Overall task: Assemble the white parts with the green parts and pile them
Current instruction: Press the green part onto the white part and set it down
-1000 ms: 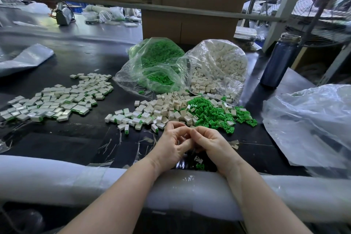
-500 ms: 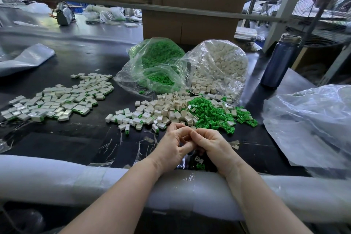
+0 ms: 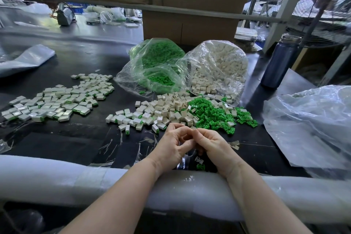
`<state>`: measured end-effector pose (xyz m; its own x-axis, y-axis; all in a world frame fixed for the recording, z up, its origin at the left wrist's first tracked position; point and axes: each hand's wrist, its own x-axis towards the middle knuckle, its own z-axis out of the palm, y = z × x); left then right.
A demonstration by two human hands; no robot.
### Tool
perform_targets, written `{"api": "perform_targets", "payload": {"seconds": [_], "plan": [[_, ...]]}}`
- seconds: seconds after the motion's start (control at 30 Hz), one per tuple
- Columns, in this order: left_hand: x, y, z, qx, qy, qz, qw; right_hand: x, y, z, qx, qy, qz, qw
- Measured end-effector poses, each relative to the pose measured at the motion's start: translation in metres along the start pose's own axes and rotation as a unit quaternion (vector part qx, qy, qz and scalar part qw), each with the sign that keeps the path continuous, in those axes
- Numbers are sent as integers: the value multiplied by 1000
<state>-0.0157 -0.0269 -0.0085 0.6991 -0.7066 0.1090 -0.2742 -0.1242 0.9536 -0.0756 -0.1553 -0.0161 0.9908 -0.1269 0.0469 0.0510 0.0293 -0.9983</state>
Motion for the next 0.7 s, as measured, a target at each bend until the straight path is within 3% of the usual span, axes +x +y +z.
{"api": "perform_targets", "payload": {"seconds": [0.7], "plan": [[-1,1,2,64,-20,13,998,-1,0,2,11,11,4,1000]]}}
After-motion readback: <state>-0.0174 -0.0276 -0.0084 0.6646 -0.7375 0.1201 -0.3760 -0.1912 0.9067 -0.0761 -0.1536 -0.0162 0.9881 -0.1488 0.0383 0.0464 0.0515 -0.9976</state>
